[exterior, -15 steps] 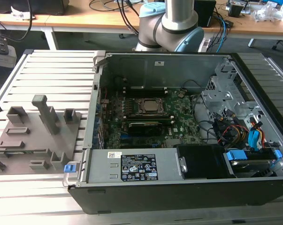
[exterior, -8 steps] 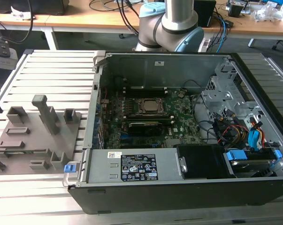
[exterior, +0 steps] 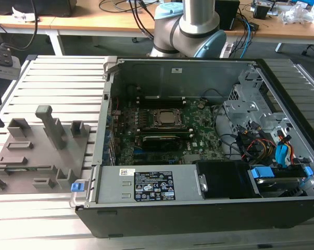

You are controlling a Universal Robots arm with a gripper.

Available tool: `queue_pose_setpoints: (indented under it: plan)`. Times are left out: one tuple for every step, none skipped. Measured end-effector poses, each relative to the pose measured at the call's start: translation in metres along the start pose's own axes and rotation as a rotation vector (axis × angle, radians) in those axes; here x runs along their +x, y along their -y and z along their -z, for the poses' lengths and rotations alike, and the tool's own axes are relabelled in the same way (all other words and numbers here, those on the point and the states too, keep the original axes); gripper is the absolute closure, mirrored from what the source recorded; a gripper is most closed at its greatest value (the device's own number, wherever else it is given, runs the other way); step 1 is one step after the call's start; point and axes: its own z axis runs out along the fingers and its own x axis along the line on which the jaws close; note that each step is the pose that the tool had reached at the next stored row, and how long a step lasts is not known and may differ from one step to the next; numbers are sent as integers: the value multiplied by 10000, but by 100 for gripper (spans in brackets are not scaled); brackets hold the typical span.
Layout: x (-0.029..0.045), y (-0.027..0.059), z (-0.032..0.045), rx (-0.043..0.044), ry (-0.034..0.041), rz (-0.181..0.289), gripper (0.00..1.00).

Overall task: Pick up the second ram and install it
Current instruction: 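Pick up the second ram and move it above second insertion slot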

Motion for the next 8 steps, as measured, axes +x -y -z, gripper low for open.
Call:
queue_pose_setpoints:
  plan:
    - [0,0,-8,1,0,0,64]
    - [0,1,-14,1,1,0,64]
    - [1,1,-25,1,0,0,64]
    - [1,1,-31,0,0,0,64]
    - [1,2,-41,0,0,0,64]
    - [1,2,-50,0,0,0,64]
    - [1,3,-56,0,0,0,64]
    - [1,3,-63,0,0,0,64]
